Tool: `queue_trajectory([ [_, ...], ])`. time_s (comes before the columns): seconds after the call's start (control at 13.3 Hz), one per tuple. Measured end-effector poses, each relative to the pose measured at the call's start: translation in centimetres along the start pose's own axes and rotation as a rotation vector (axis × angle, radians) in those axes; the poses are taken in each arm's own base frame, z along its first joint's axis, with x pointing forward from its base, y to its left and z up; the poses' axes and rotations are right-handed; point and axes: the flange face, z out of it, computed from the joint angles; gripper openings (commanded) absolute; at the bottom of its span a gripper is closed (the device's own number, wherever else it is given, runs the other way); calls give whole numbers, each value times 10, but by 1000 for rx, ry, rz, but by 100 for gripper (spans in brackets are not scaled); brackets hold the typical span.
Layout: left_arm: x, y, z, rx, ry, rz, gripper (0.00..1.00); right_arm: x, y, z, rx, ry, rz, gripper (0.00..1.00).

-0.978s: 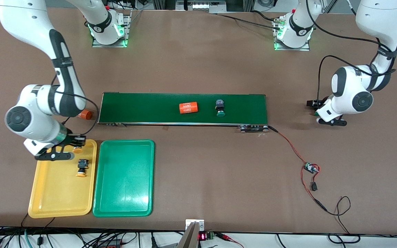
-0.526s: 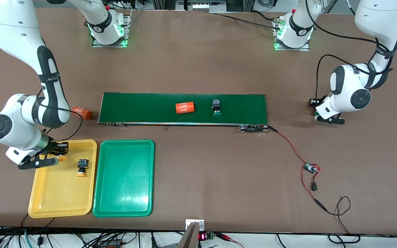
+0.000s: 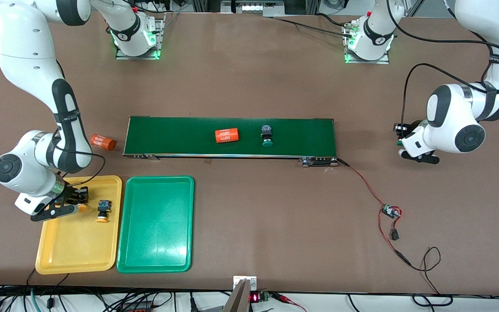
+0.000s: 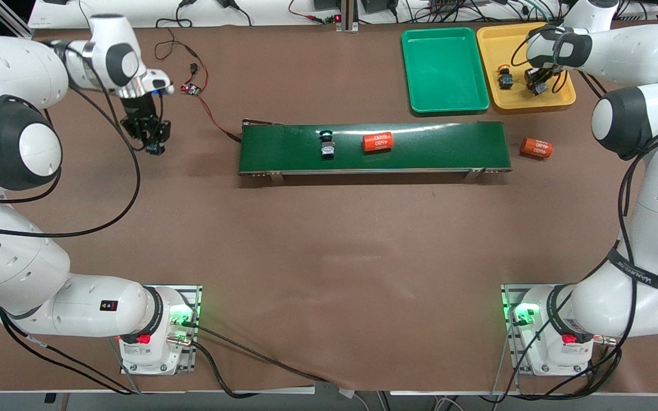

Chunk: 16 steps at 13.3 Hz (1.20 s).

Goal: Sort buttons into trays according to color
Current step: 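Place the second yellow button into the yellow tray with the right gripper, then place the green button on the belt while the right gripper returns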

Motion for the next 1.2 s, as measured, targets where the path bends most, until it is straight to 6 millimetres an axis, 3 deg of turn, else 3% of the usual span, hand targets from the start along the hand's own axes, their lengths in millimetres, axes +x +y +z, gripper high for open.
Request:
queue_trajectory([
  [0.23, 19, 87, -33, -40, 58, 58, 10, 3, -1, -3, 12, 14, 11, 100],
  [0.45, 28, 154, -35, -103, 92, 23, 11, 10, -7, -18, 37, 0, 20, 100],
  [0.68, 42, 222, -20, -123, 148, -27, 11, 12, -15, -62, 100, -58, 70, 100],
  [0.9, 55, 276, 13, -143, 177, -59, 18, 15, -32, -116, 146, -93, 118, 100],
  [0.98, 58, 284, 22, -148, 180, -69, 45, 14, -38, -129, 159, -107, 134, 100],
  [1.05, 61, 286, 28, -150, 179, -78, 99, 13, -44, -142, 170, -123, 147, 100],
  [1.2, 62, 284, 28, -153, 178, -85, 100, 13, -60, -167, 189, -146, 156, 100],
])
